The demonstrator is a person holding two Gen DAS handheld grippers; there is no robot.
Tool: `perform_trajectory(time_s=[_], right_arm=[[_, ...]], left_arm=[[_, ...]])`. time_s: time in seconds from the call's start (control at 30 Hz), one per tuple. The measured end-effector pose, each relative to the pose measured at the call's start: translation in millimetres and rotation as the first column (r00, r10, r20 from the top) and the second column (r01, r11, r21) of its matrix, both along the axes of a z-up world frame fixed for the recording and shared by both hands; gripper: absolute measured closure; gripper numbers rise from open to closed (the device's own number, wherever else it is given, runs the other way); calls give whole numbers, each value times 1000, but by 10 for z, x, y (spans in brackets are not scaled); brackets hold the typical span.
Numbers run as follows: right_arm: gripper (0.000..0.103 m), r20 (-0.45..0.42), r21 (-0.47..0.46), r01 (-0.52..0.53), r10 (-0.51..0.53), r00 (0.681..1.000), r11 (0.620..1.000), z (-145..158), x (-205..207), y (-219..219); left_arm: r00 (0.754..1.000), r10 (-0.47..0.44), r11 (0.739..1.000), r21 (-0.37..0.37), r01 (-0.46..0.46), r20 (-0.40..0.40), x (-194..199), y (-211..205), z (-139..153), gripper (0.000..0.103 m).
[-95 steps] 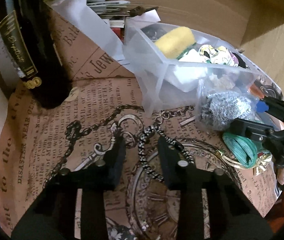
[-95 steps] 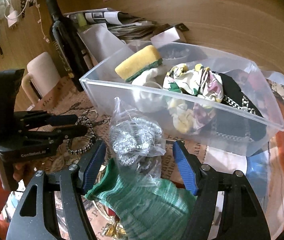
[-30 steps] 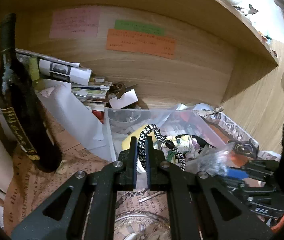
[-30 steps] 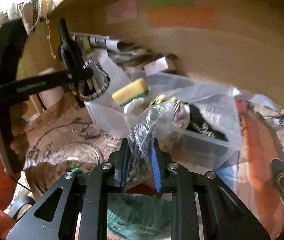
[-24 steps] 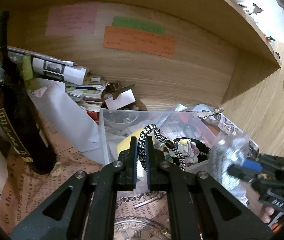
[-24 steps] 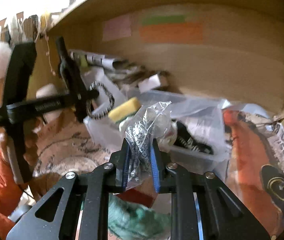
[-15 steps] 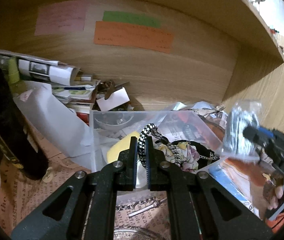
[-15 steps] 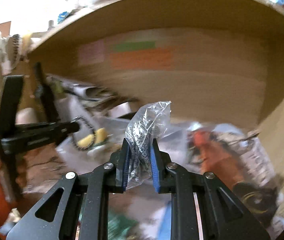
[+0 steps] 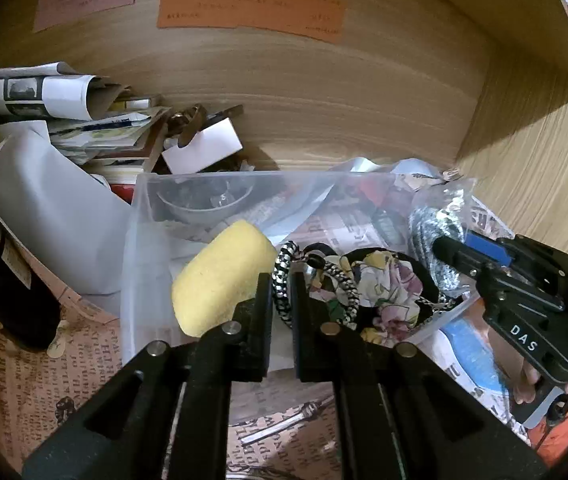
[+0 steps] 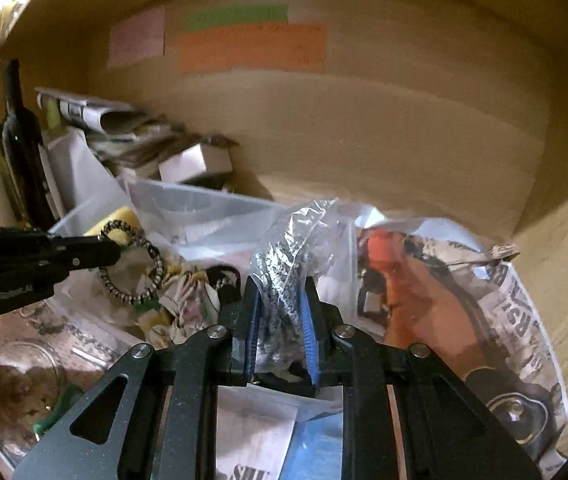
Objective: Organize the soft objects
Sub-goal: 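Lower the bracelet and chain bag into the clear box and open both tools, then grasp the green knit sock with the right tool while the left tool grasps the red pouch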
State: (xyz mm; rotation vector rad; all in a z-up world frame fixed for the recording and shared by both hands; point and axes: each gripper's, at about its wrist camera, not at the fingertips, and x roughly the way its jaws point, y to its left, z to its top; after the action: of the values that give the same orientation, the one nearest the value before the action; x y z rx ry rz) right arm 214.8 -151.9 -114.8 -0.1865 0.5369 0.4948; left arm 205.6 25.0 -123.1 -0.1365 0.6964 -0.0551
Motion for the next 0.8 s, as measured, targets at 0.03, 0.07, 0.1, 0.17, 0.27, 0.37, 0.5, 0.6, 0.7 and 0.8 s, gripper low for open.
perform_trajectory(time_s=[0.03,0.07,0.1,0.17,0.27,0.37,0.5,0.6,0.7,0.8], right_arm=[[85,-6,0,-1,1,1000,1000,-15,10,2],[83,-12,-3,-1,1,1000,1000,-24,15,3],[81,-23,-10,0,-1,1000,1000,-32,25,1],[67,-44,-6,-1,0,999,1000,-39,41,-9],[53,-44,11,-8,8,999,1000,-3,-15,-37],[34,-8,14,-25,25,1000,1000,90,-148,-59],[28,37,35,-42,41,998,998,222,-351,-99],[25,47,65,-83,80,996,994,295,-525,-128],[23,35,80,-131,129,991,988,286,-696,-127],[23,-13,91,-172,174,985,981,185,-821,-95]], left_arm=[[1000,-2,1000,3,2,-2,-4,-4,0,97],[1000,-3,1000,4,3,-6,-10,-2,0,95],[1000,-2,1000,3,2,-12,-2,2,-1,93],[1000,-7,1000,-14,7,-25,-31,25,0,86],[1000,-9,1000,-30,8,-18,-112,54,41,77],[1000,-15,998,-62,15,-1,-214,92,107,69],[999,-7,999,-30,9,53,-414,90,261,60],[995,-13,1000,-1,13,101,-613,71,366,46],[992,-18,1000,28,15,125,-781,49,404,39],[993,-27,999,30,23,115,-880,42,378,35]])
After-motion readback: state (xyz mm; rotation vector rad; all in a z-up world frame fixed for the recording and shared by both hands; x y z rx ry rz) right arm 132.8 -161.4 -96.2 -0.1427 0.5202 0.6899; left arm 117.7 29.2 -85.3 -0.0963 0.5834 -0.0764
